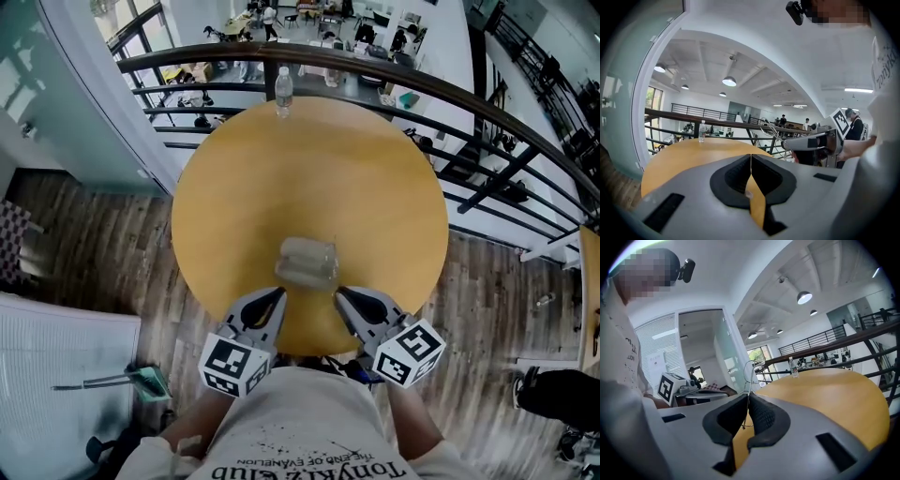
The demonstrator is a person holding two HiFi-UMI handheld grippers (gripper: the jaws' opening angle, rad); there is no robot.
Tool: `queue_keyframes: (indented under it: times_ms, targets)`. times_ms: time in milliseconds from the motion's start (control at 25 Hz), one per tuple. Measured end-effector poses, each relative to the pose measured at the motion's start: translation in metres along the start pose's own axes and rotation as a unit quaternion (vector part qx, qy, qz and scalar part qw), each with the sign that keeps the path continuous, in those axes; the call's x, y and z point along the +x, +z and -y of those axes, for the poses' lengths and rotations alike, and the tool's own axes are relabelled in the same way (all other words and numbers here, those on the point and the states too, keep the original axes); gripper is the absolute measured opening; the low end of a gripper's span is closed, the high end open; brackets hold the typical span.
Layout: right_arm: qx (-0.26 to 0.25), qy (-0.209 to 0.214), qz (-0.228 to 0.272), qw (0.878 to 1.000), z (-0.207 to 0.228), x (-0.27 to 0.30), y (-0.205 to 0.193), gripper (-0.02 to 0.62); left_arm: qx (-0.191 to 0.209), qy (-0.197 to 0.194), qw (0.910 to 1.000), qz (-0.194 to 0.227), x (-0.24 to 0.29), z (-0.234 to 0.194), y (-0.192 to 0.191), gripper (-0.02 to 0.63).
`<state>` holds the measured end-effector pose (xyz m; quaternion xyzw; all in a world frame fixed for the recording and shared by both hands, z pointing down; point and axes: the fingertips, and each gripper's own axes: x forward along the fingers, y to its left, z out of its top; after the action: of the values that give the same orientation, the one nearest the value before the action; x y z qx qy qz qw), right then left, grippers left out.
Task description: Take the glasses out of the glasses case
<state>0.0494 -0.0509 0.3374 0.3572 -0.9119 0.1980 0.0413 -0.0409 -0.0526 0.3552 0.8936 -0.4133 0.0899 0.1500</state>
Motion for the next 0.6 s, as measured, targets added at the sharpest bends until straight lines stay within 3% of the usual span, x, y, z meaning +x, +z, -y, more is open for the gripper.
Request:
queue_keyframes:
  times_ms: [600]
  targets:
    - [-0.005,-0.020,0.013,1.000,-0.016,-0.007,-0.006,0.034,0.000,0.003,0.9999,0.014,-0.007,0.006,0.007,0.025]
